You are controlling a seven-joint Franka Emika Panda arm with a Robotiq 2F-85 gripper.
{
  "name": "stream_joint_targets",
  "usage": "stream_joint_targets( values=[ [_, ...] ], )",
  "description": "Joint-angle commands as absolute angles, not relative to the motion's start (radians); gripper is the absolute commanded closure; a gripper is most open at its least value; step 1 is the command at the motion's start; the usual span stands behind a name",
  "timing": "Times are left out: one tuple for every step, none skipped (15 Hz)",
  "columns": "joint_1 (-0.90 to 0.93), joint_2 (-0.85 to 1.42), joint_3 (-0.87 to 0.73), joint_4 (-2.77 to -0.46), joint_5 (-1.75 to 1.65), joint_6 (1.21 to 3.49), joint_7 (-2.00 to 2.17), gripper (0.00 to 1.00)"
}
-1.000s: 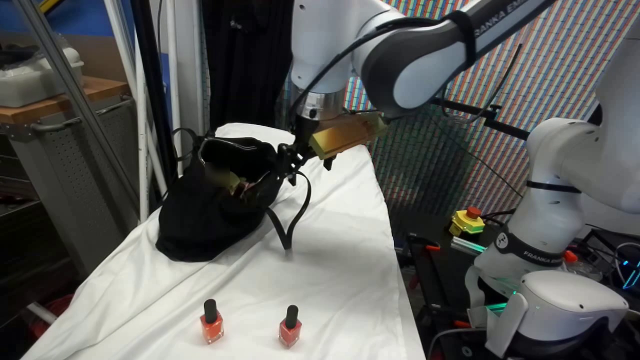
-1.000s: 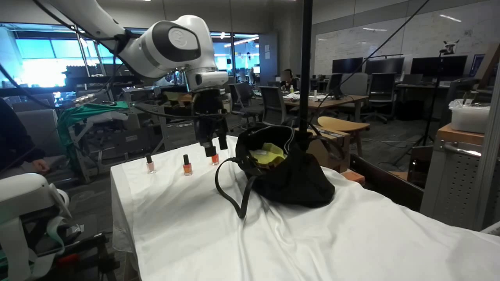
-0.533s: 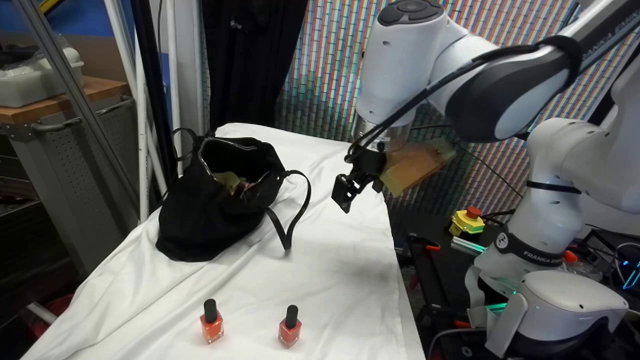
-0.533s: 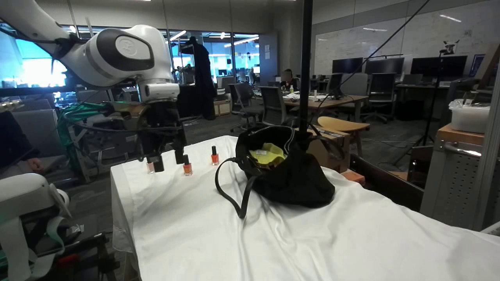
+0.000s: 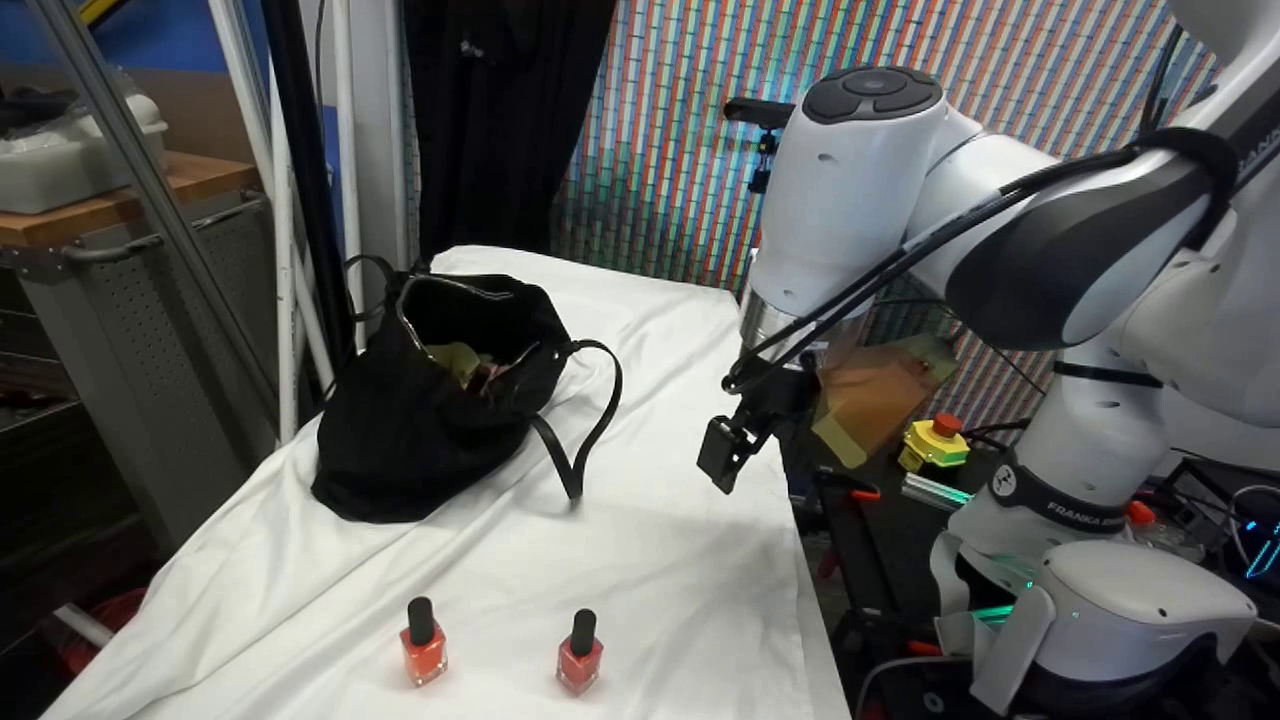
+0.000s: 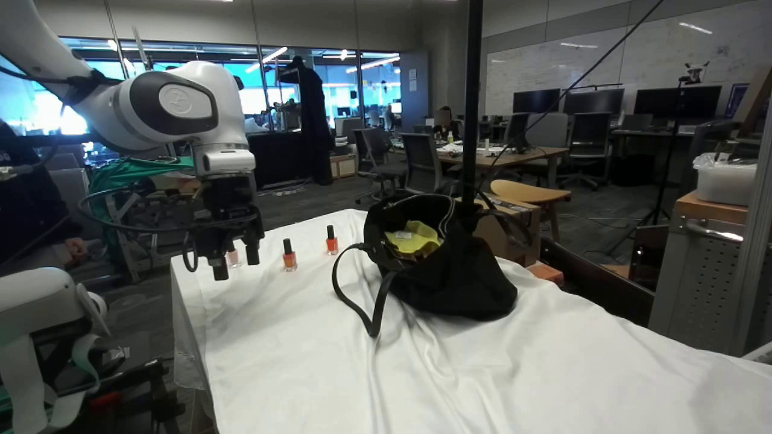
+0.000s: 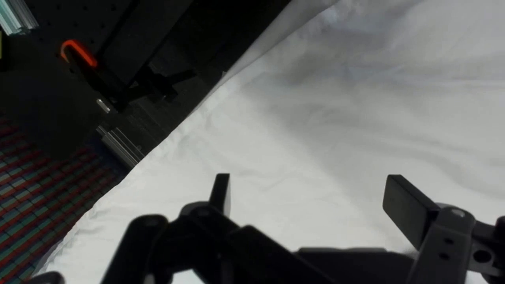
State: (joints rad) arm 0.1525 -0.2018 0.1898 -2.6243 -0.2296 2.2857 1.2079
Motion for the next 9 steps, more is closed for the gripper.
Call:
stream_joint_targets(
  values=[
    [0.143, -0.089, 0.205, -2.543, -0.195, 2.354, 1.170, 0.00],
    [0.141, -0.057, 0.201, -2.517, -0.192, 2.368, 1.158, 0.00],
    [0.141, -0.026, 0.197, -2.493, -0.190, 2.384, 1.150, 0.00],
    [0.142, 0.011, 0.194, -2.460, -0.192, 2.395, 1.143, 0.00],
    [0.145, 0.039, 0.190, -2.432, -0.189, 2.401, 1.135, 0.00],
    [0.148, 0.075, 0.185, -2.393, -0.182, 2.406, 1.122, 0.00],
    [0.152, 0.101, 0.181, -2.357, -0.167, 2.405, 1.096, 0.00],
    [0.156, 0.124, 0.178, -2.325, -0.149, 2.404, 1.071, 0.00],
    [0.159, 0.144, 0.176, -2.294, -0.142, 2.402, 1.056, 0.00]
  ],
)
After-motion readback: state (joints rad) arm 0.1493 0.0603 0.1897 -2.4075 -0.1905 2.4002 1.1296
